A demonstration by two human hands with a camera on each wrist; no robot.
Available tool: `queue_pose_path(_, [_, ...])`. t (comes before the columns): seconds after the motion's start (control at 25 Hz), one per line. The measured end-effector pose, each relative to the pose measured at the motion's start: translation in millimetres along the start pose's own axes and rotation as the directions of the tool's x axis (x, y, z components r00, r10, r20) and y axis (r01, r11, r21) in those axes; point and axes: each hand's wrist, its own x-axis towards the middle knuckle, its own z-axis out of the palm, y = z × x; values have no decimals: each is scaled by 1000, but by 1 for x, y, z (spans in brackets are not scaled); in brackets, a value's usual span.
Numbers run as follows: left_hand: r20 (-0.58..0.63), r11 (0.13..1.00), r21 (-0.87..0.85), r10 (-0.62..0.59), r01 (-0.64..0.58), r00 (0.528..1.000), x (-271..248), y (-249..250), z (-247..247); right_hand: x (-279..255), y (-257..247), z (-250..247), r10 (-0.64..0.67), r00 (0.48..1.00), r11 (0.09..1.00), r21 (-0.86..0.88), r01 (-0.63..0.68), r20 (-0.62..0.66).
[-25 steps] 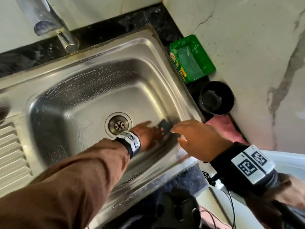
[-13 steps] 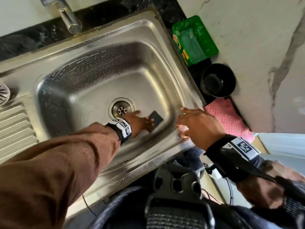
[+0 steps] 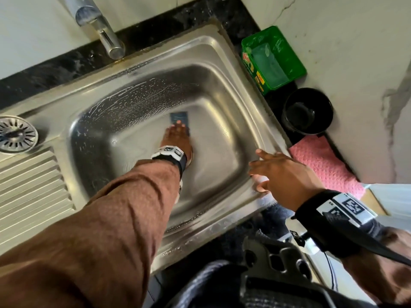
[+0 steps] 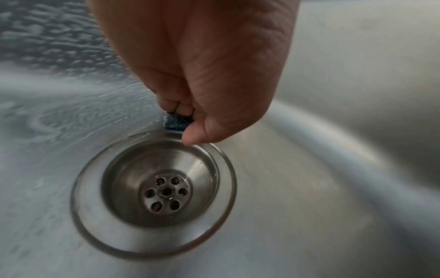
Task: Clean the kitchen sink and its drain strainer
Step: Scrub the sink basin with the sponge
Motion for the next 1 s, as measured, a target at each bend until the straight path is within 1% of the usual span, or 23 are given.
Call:
queue_pose_path(0.04, [17, 998, -58, -35, 36, 999, 5, -7, 1, 1, 1, 0, 3, 1000, 1000, 9, -3, 1])
queue_pose_path(0.08, [32, 996, -85, -24, 27, 999, 3, -9, 1, 1, 1, -1, 1, 1000, 1000, 10, -1, 3])
queue_pose_path(0.12, [9, 997, -58, 54, -53, 999, -3, -8, 4, 0, 1, -2, 1, 1000, 1000, 10, -1, 13])
queue_pose_path(0.16, [-5, 986, -19, 164, -164, 986, -10, -5, 8, 0, 1, -2, -5, 1000, 1000, 0, 5, 29])
queue_pose_path(0.2, [-2, 957, 37, 287, -287, 958, -18, -2, 11, -1, 0, -4, -10, 999, 1000, -15, 11, 42])
queue_pose_path(0.24, [20, 916, 74, 394, -395, 919, -27, 0, 14, 0, -1, -5, -8, 998, 1000, -28, 10, 57])
queue_pose_path(0.28, [41, 875, 109, 470, -471, 882, -35, 4, 15, -1, -3, -9, -16, 997, 999, -39, 19, 71])
queue_pose_path(0.36, [66, 812, 124, 567, -571, 821, -56, 16, 21, -1, -7, -16, -66, 990, 995, -69, 75, 123])
queue_pose_path(0.44, [131, 711, 154, 673, -686, 728, -73, 27, 26, 0, -12, -25, -113, 979, 986, -105, 132, 168])
queue_pose_path(0.48, [176, 670, 179, 698, -720, 694, -77, 27, 30, -1, -13, -28, -122, 978, 983, -113, 143, 169])
queue_pose_path(0.56, [244, 602, 197, 735, -774, 633, -80, 11, 32, -1, -11, -26, -121, 979, 985, -100, 139, 165])
queue_pose_path(0.6, [275, 570, 204, 747, -796, 606, -81, -1, 31, -1, -11, -25, -126, 978, 985, -92, 142, 165])
queue_pose_path(0.64, [332, 548, 210, 739, -810, 586, -81, -11, 30, -1, -10, -23, -137, 976, 984, -94, 154, 167])
queue_pose_path(0.72, [429, 507, 245, 708, -827, 561, -83, -18, 23, -1, -7, -22, -151, 976, 980, -103, 168, 154])
queue_pose_path(0.8, [399, 519, 241, 717, -820, 571, -79, -13, 16, 1, -4, -21, -172, 972, 977, -102, 189, 158])
queue_pose_path(0.84, [370, 542, 217, 724, -812, 582, -76, -6, 10, 2, -3, -18, -188, 969, 974, -97, 205, 162])
queue_pose_path(0.88, [353, 543, 219, 731, -811, 585, -69, 3, 5, 3, 0, -13, -182, 970, 978, -76, 196, 160])
queue_pose_path(0.92, [340, 565, 234, 715, -791, 611, -64, 15, -7, 3, 2, -11, -159, 976, 985, -44, 167, 149])
queue_pose_path(0.96, [316, 629, 188, 688, -754, 653, -57, 27, -17, 3, 3, -8, -133, 984, 990, -19, 136, 119])
queue_pose_path(1.0, [278, 678, 136, 674, -722, 685, -51, 38, -29, 2, 3, -6, -123, 988, 992, -11, 124, 95])
